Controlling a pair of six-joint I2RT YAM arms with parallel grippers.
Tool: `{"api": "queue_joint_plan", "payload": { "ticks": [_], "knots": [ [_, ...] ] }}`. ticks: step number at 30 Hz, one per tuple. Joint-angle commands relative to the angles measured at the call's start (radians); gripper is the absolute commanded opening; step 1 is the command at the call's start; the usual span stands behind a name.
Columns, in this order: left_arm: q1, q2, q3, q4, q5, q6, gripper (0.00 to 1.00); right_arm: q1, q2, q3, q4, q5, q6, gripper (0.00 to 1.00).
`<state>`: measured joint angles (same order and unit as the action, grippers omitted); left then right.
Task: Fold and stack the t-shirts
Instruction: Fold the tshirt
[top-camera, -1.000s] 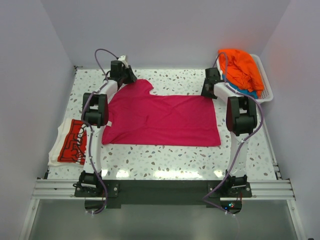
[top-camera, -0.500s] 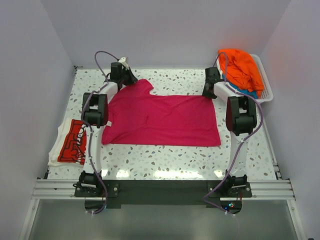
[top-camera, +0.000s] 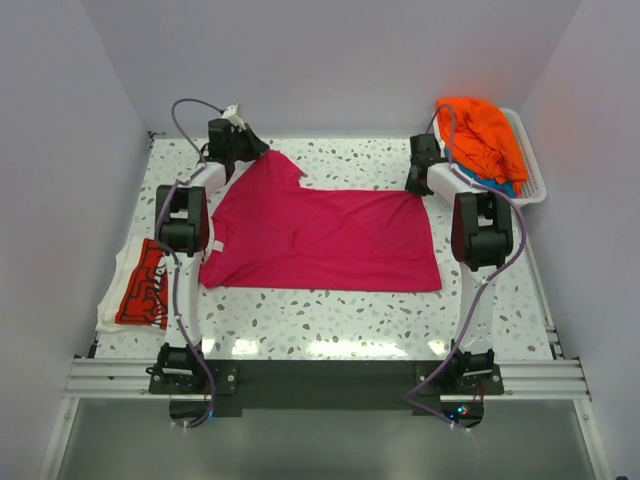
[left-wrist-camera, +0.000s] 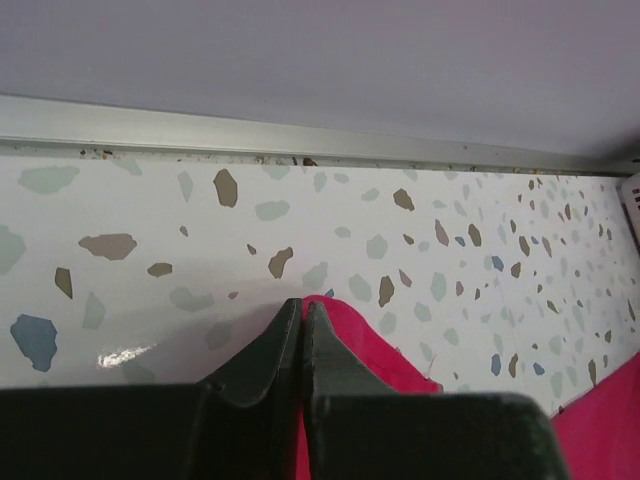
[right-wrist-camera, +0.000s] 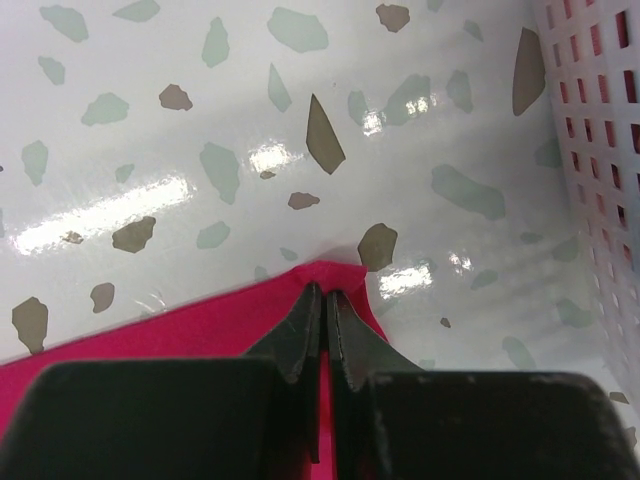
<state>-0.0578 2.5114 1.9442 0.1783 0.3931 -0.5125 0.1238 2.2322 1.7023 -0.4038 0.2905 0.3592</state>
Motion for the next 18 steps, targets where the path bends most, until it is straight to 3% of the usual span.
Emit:
{"api": "queue_joint_plan", "payload": {
  "ticks": [1, 10, 18],
  "knots": [
    [0.018, -0.079, 0.025, 0.110, 0.038, -0.032, 0.00, -0.007, 0.000, 0.030, 0.014, -0.008, 0.007, 0.00],
    [0.030, -0.097, 0.032, 0.115, 0.073, -0.040, 0.00, -0.030, -0.066, -0.026, 0.068, -0.062, 0.040, 0.00],
    [0.032, -0.201, -0.103, 0.174, 0.075, -0.044, 0.00, -0.047, -0.155, -0.115, 0.125, -0.082, 0.072, 0.00]
  ]
}}
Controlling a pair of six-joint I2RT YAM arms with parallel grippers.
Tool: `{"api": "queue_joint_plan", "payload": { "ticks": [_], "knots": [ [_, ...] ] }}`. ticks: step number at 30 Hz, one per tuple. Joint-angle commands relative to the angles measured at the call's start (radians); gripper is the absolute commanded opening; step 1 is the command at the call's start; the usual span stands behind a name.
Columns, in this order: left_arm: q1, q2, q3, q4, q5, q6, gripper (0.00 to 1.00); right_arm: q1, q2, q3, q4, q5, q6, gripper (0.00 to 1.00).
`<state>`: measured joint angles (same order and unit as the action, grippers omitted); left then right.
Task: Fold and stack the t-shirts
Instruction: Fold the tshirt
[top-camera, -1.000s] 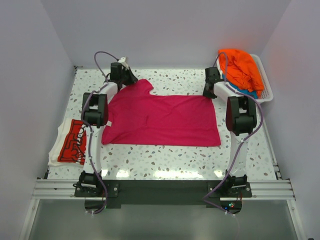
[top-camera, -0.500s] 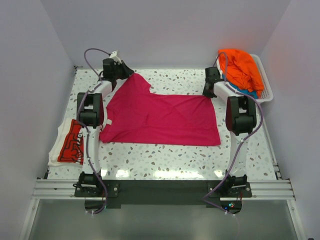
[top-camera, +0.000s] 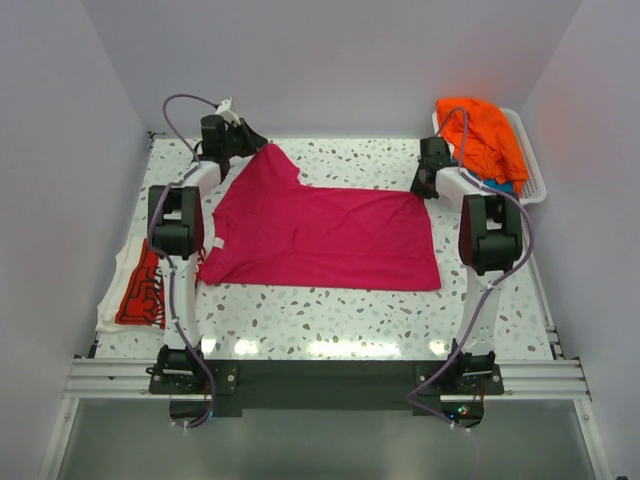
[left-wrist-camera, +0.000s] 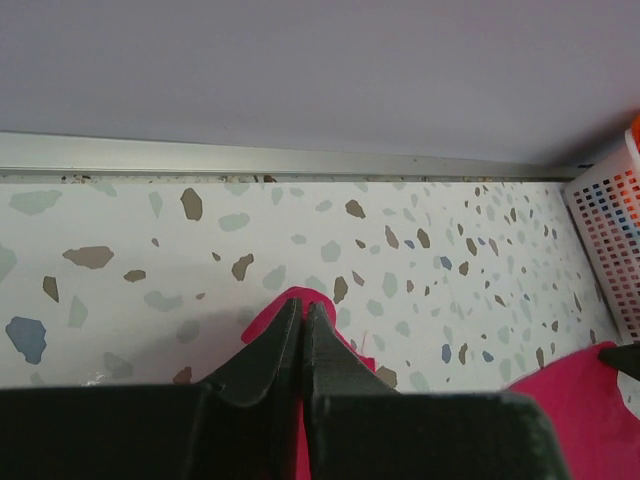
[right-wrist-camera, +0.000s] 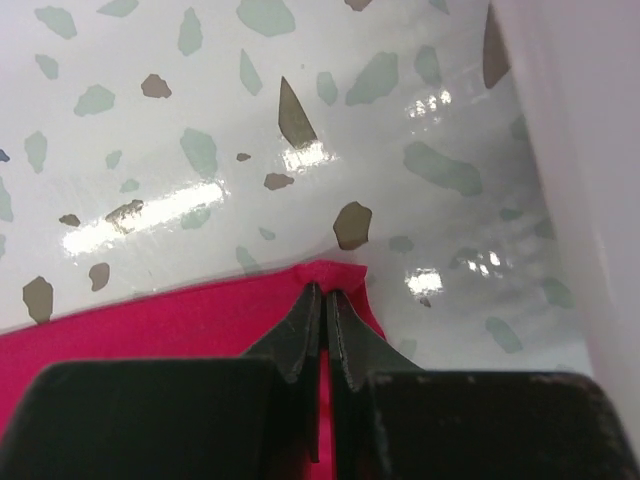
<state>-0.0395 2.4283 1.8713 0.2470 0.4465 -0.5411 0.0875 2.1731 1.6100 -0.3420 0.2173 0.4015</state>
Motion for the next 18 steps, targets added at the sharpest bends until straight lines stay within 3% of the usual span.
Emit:
{"api": "queue_joint_plan", "payload": {
  "ticks": [1, 10, 18],
  "knots": [
    [0.013, -0.138, -0.043, 0.110, 0.023, -0.016, 0.00, -0.009, -0.111, -0.038, 0.067, -0.009, 0.033, 0.00],
    [0.016, -0.273, -0.228, 0.179, 0.012, -0.031, 0.00, -0.009, -0.199, -0.125, 0.092, -0.006, 0.037, 0.00],
    [0.021, -0.429, -0.492, 0.276, -0.058, -0.097, 0.00, -0.009, -0.311, -0.263, 0.139, -0.001, 0.066, 0.00]
  ]
}}
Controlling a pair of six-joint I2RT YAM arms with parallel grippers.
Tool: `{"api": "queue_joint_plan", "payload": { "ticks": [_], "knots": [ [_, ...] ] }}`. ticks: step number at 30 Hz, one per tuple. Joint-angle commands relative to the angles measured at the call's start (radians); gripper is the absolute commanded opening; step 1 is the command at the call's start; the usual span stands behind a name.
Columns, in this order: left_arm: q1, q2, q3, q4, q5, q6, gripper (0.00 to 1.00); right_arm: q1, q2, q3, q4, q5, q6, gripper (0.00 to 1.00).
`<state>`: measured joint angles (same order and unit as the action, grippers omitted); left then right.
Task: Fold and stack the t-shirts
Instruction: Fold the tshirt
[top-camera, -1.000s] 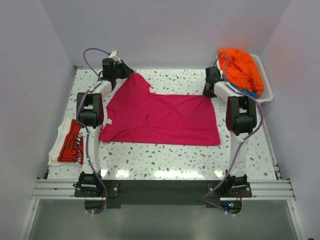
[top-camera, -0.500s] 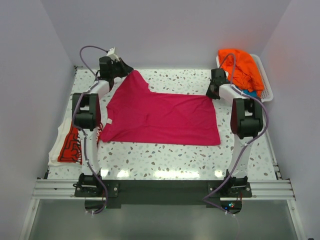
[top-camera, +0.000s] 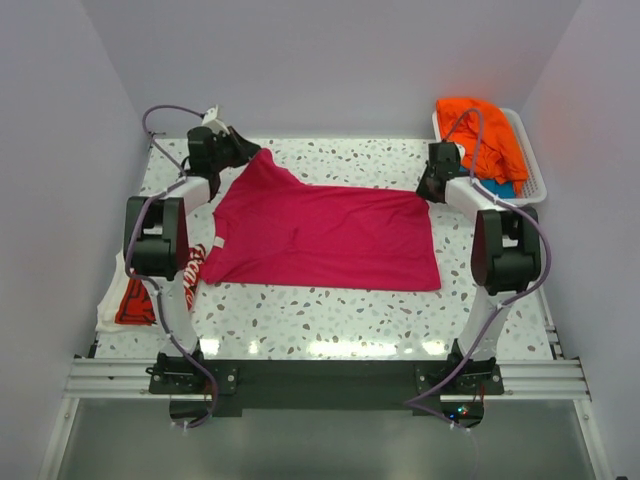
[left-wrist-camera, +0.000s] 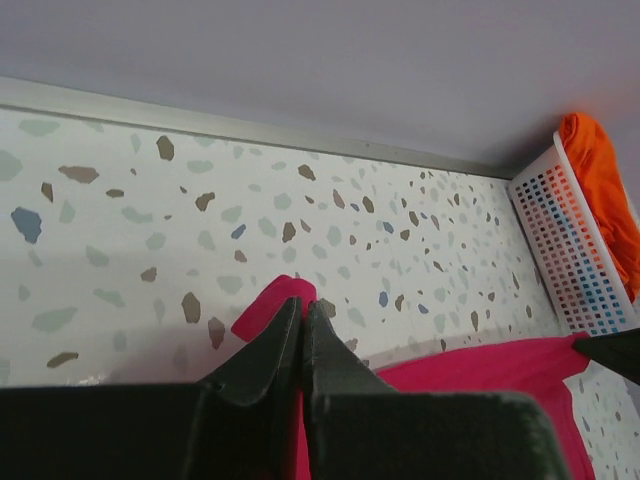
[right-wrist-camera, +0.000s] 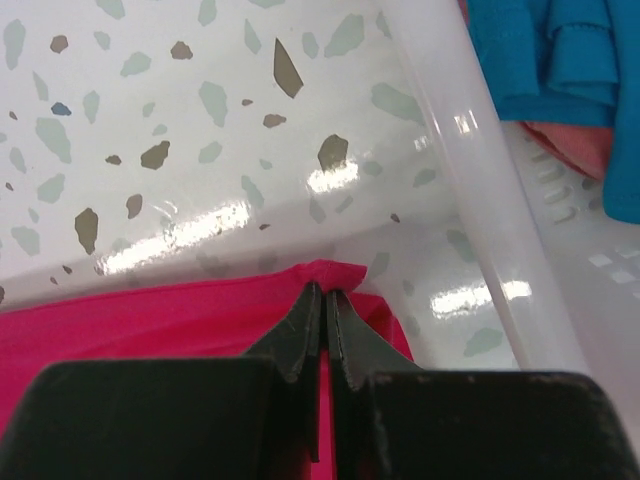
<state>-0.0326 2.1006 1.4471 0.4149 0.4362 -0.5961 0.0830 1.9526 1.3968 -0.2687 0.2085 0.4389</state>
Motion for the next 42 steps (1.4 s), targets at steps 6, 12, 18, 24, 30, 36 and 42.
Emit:
{"api": "queue_joint_plan", "payload": {
  "ticks": [6, 12, 18, 24, 30, 36, 42],
  "knots": [
    [0.014, -0.247, -0.264, 0.163, -0.105, -0.106, 0.00, -0.005, -0.164, -0.160, 0.098, 0.003, 0.053, 0.00],
    [0.016, -0.384, -0.412, 0.144, -0.169, -0.117, 0.00, -0.005, -0.245, -0.249, 0.106, 0.002, 0.067, 0.00],
    [0.016, -0.514, -0.560, 0.125, -0.230, -0.156, 0.00, -0.003, -0.310, -0.324, 0.109, -0.004, 0.106, 0.00],
    [0.016, -0.649, -0.698, 0.102, -0.292, -0.185, 0.00, -0.003, -0.363, -0.392, 0.120, -0.020, 0.119, 0.00],
    [0.014, -0.744, -0.795, 0.067, -0.323, -0.206, 0.00, -0.003, -0.409, -0.473, 0.146, -0.053, 0.150, 0.00],
    [0.014, -0.812, -0.876, 0.022, -0.356, -0.217, 0.00, -0.003, -0.471, -0.553, 0.161, -0.073, 0.167, 0.00],
    [0.013, -0.889, -0.967, -0.019, -0.376, -0.248, 0.00, -0.003, -0.533, -0.640, 0.189, -0.115, 0.185, 0.15]
  ]
}}
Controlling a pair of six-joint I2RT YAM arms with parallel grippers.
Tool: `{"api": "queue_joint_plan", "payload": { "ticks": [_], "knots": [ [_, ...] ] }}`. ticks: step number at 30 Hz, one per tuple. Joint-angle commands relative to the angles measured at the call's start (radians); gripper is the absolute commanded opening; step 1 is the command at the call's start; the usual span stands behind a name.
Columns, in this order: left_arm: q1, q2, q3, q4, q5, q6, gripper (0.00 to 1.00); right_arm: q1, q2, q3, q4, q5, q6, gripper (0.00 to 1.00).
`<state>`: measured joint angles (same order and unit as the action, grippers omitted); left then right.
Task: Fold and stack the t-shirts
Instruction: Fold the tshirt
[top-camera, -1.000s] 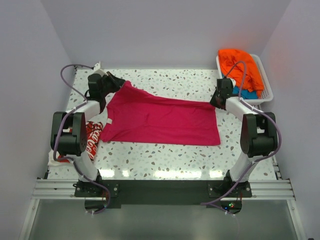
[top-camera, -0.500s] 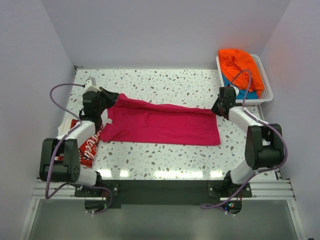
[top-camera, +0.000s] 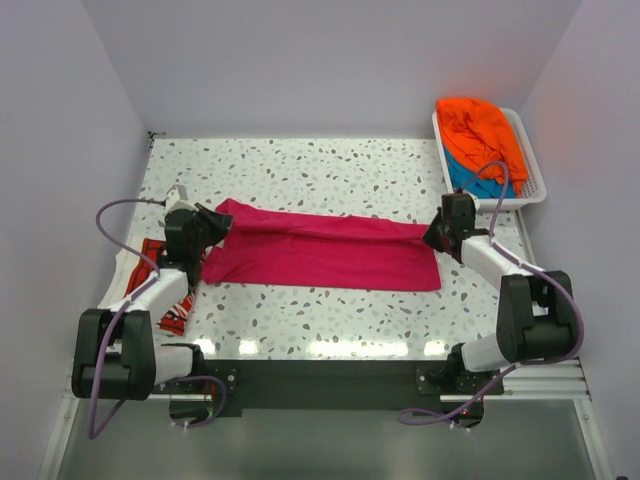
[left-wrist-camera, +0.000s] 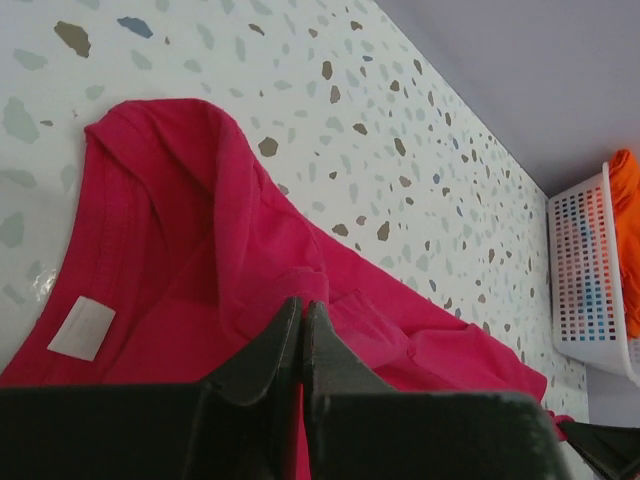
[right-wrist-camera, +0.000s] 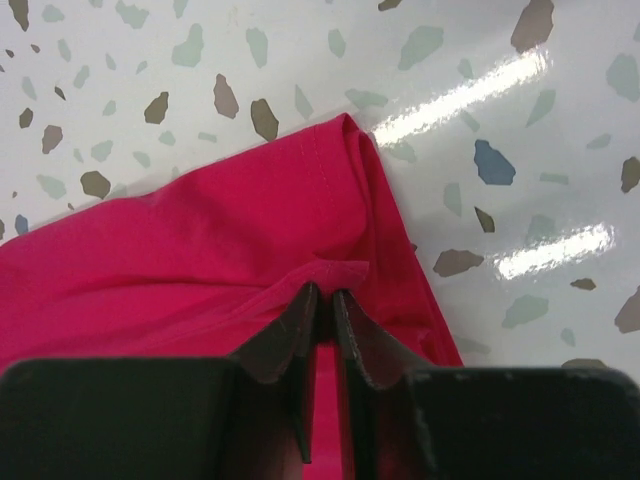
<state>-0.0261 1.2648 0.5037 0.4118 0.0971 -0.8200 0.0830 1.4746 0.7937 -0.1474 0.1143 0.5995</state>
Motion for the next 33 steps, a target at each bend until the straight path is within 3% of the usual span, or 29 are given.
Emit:
{"api": "queue_joint_plan", "payload": {
  "ticks": [1, 2, 4, 6, 8, 14, 22, 33],
  "knots": [
    [0.006, -0.061, -0.042, -0.021, -0.040, -0.024, 0.00, -0.003, -0.066, -0.050, 0.075, -0.028, 0.026, 0.21],
    [0.006, -0.070, -0.048, -0.046, -0.045, -0.024, 0.02, -0.003, -0.077, -0.060, 0.077, -0.037, 0.029, 0.27],
    [0.006, -0.097, -0.065, -0.057, -0.048, -0.021, 0.19, -0.003, -0.112, -0.083, 0.077, -0.048, 0.028, 0.40],
    [0.006, -0.128, -0.073, -0.071, -0.050, -0.013, 0.35, -0.003, -0.147, -0.096, 0.068, -0.044, 0.022, 0.47],
    [0.006, -0.153, -0.071, -0.106, -0.060, -0.010, 0.40, -0.005, -0.163, -0.099, 0.055, -0.048, 0.014, 0.48],
    [-0.004, -0.232, -0.067, -0.136, -0.096, -0.001, 0.39, 0.014, -0.142, -0.068, 0.055, -0.038, 0.005, 0.48],
    [-0.187, -0.053, 0.114, -0.260, -0.290, 0.033, 0.38, 0.064, -0.082, -0.004, -0.023, 0.085, 0.006, 0.48],
    [-0.235, 0.076, 0.168, -0.312, -0.367, 0.012, 0.41, 0.064, -0.100, -0.021, -0.063, 0.137, 0.000, 0.50]
  ]
}}
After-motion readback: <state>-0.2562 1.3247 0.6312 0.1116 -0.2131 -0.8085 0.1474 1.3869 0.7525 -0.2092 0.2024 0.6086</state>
